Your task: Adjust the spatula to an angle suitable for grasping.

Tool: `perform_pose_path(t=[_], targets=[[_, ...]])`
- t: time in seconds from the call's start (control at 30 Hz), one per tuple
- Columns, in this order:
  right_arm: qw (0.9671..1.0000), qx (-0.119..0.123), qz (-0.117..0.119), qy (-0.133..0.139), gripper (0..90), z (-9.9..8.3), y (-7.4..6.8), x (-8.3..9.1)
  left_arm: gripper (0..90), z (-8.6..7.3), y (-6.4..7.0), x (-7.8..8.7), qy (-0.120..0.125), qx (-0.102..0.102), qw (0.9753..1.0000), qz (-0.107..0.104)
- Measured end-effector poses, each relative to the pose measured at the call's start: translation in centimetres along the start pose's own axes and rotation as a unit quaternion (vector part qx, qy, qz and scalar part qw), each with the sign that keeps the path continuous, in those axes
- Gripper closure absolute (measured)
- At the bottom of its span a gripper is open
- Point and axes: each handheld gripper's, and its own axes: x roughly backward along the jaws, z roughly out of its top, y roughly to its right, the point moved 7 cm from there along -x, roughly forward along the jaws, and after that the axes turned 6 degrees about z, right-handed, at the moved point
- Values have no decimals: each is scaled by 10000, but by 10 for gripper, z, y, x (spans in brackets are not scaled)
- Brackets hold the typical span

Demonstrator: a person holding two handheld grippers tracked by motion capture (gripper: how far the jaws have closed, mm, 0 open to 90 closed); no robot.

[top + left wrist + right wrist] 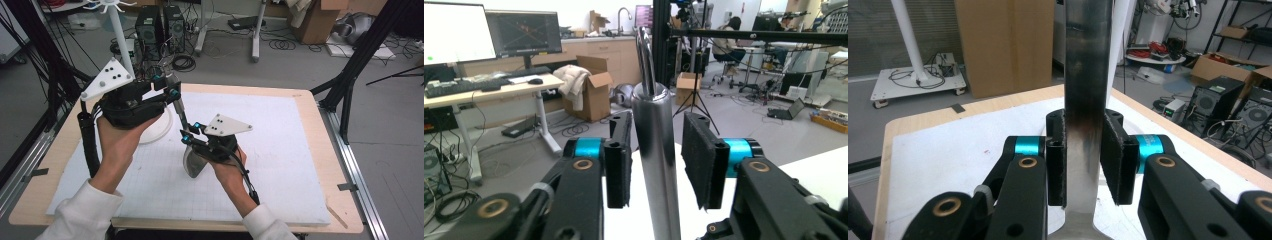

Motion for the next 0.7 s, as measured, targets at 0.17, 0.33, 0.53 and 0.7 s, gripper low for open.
perform_pose_path(t=[0.17, 0.33, 0.53, 0.7], targets=[[10000, 46, 36, -10, 747, 0, -1, -1, 706, 0, 0, 0, -13, -15, 10000, 88], [10000, 26, 40, -11, 747, -1, -2, -1, 726, 0, 2, 0, -69, 183, 9998, 47], [10000, 46, 30, 25, 747, -1, -2, -2, 748, 1, 5, 1, -136, 341, 9993, 10], [9999, 64, 63, 74, 746, -1, -2, -2, 752, 3, 8, 2, -114, 333, 9994, 18]])
